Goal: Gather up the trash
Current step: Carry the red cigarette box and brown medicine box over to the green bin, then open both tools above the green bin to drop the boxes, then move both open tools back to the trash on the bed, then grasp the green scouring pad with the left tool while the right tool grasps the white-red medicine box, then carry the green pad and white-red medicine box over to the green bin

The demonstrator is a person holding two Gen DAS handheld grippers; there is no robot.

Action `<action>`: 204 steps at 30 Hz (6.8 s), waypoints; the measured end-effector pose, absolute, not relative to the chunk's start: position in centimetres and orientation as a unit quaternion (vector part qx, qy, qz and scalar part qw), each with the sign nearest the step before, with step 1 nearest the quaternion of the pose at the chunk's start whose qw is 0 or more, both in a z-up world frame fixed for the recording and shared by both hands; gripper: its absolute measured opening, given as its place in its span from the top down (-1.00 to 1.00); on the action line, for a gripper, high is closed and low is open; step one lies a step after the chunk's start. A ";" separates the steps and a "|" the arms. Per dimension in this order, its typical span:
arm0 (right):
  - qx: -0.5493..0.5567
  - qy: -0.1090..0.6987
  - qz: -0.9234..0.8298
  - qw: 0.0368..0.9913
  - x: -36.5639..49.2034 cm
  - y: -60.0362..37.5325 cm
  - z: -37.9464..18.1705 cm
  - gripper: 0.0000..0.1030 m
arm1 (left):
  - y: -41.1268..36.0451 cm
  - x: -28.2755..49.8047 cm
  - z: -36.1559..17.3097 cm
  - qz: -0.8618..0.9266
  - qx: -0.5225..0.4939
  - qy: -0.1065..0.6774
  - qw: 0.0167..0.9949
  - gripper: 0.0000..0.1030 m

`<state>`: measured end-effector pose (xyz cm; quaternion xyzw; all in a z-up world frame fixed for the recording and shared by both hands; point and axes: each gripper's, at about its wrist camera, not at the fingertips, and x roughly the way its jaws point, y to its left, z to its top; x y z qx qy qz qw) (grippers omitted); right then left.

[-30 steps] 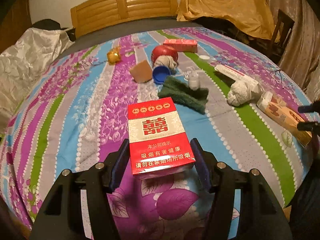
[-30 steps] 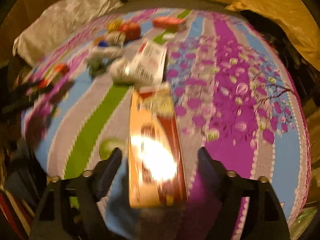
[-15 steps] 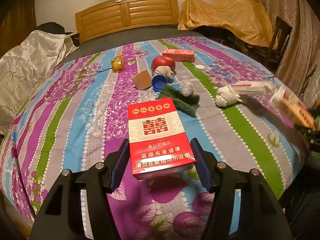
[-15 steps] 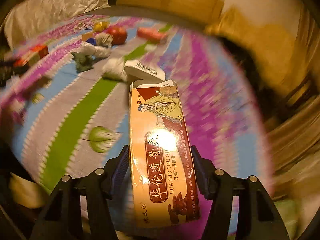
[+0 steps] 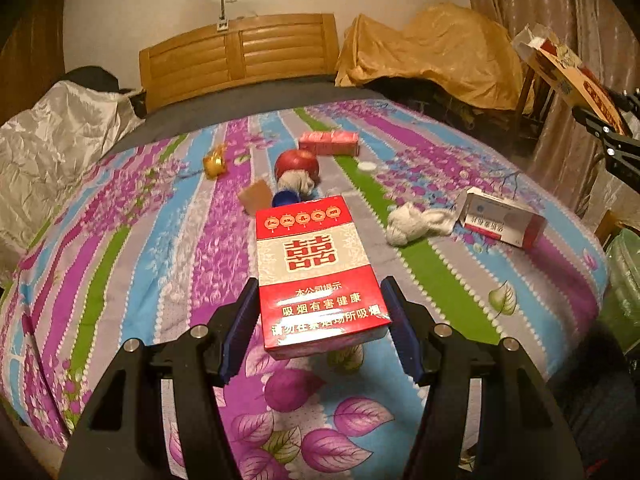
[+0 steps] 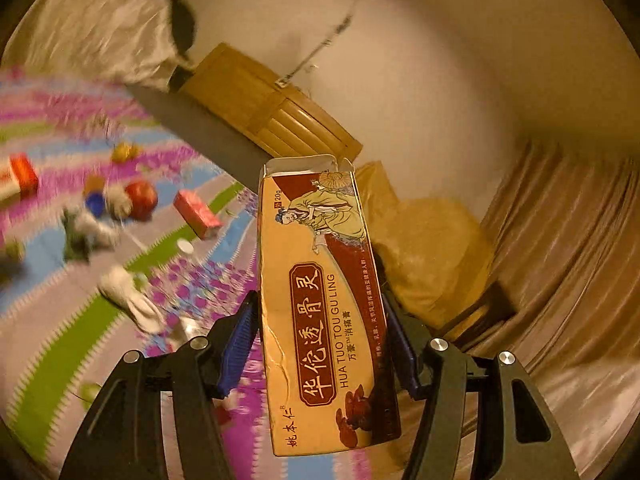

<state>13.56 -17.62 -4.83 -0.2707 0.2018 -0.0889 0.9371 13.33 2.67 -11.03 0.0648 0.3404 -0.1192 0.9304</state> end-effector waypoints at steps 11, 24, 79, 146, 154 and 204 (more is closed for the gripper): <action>0.019 0.261 -0.027 0.965 5.8 -23.9 -3.3 -0.20 | -1.6 13.8 -8.0 -0.132 0.093 0.318 0.934 -0.14; 0.056 0.247 -0.099 0.962 -2.1 -30.7 -3.1 -0.20 | -12.4 15.1 -4.5 -0.186 0.115 0.314 0.924 -0.14; 0.251 0.265 -0.431 0.825 -21.2 -60.1 -6.6 -0.21 | -53.4 1.3 -4.8 -0.521 0.295 0.251 0.761 -0.14; 0.047 0.357 -0.167 0.918 3.2 -38.0 -13.7 -0.53 | -22.2 13.3 -14.7 -0.259 0.150 0.376 0.877 -0.53; -0.013 0.389 -0.082 0.918 10.4 -32.1 -16.3 -0.53 | -10.4 13.1 -16.4 -0.167 0.101 0.401 0.895 -0.52; 0.071 0.434 0.052 0.896 13.8 -22.9 -19.3 0.01 | 4.0 15.7 -16.1 -0.053 -0.058 0.426 0.901 0.88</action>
